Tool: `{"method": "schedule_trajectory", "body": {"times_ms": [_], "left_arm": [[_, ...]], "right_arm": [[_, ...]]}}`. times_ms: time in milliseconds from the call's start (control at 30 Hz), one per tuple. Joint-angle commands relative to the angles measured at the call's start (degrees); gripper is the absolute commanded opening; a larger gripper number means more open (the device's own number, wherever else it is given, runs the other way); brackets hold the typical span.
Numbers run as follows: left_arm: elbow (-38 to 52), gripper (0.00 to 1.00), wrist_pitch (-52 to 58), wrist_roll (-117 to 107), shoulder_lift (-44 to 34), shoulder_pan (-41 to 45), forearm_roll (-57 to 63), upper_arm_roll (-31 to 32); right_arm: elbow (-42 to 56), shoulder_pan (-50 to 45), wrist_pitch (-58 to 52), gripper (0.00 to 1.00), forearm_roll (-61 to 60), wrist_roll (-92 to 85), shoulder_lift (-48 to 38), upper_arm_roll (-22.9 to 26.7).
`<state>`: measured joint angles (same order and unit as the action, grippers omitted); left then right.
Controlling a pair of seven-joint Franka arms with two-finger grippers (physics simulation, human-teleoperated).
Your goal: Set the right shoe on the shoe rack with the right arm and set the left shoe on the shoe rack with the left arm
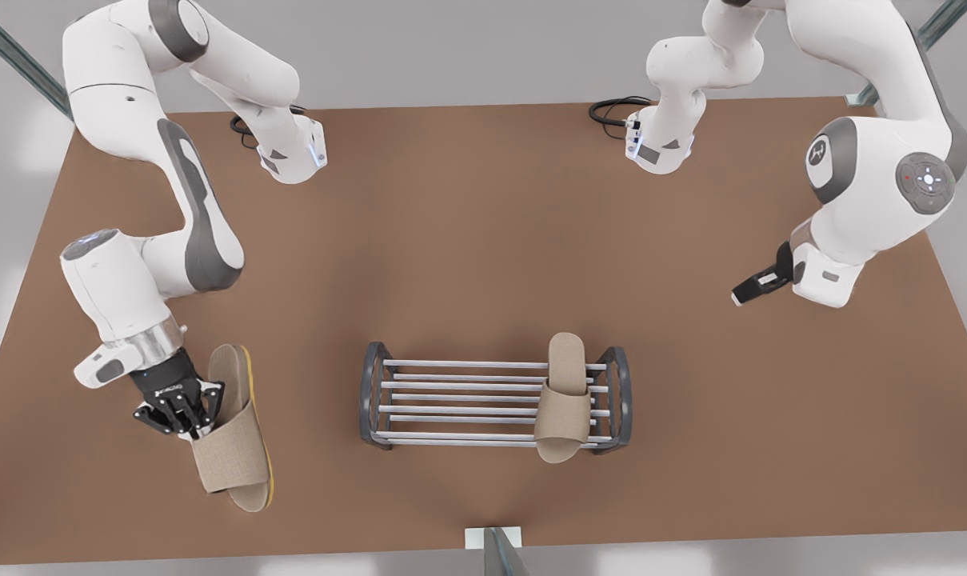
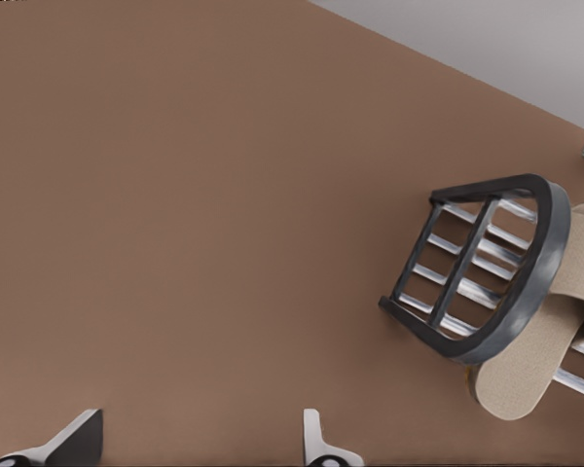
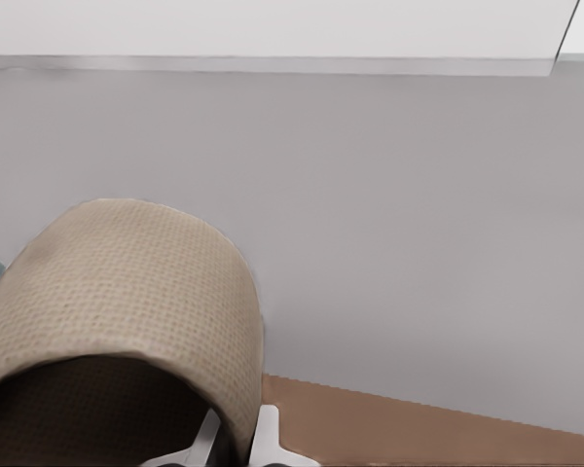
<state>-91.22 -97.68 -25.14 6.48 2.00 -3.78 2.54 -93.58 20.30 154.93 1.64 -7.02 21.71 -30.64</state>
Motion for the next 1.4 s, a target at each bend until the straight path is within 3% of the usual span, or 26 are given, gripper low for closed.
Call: {"method": "schedule_trajectory", "body": {"times_ms": [0,133,233,267,300,333,400,500,567,633,967,1367], "left_arm": [[-0.9,1.00,-2.7,25.8,-0.6,-0.2,-0.5,0.0],[-1.0,1.00,-3.0,25.8,-0.7,-0.2,1.8,0.0],[-0.6,1.00,-3.3,25.8,-0.5,-0.1,2.0,-0.1],[-0.4,1.00,-3.1,25.8,-0.5,-0.2,2.0,-0.1],[-0.4,1.00,-1.7,25.8,-0.6,-0.2,2.0,-0.3],[-0.4,1.00,-0.1,25.8,-0.9,-1.5,2.0,-0.4],[-0.3,1.00,1.1,25.7,-1.1,-2.5,1.9,-0.5],[0.3,1.00,1.9,25.6,-1.1,-3.3,1.8,-0.3],[0.8,1.00,2.7,25.4,-1.2,-3.3,1.8,-0.1],[1.3,1.00,2.7,24.3,-0.8,-3.2,1.4,0.0],[1.1,1.00,2.1,25.0,-0.5,-4.5,1.8,-0.4],[1.6,1.00,2.9,24.3,0.0,-8.1,1.2,-0.2]], "right_arm": [[1.2,-2.8,-26.2,0.21,0.6,20.5,-1.6,-0.1],[3.0,-11.8,-28.6,0.21,6.7,39.8,-2.0,-0.2],[23.7,-19.9,-45.9,0.21,15.9,52.9,5.4,1.1],[27.7,-25.6,-48.5,0.21,16.4,55.4,5.8,7.3],[31.9,-36.8,-50.8,0.21,16.2,58.1,7.0,19.7],[33.6,-44.1,-51.0,0.21,16.2,62.7,8.1,27.0],[33.6,-48.9,-52.4,0.21,17.3,69.1,8.4,29.1],[37.6,-58.2,-51.5,0.21,18.2,78.8,13.1,36.6],[38.4,-59.8,-47.7,0.21,19.2,82.6,16.3,37.9],[38.3,-64.2,-40.7,0.21,19.2,90.5,19.2,45.7],[36.2,-67.3,-34.4,0.21,22.6,97.1,22.1,45.5],[16.8,-66.7,-12.4,0.21,28.9,95.5,19.3,46.0]]}}
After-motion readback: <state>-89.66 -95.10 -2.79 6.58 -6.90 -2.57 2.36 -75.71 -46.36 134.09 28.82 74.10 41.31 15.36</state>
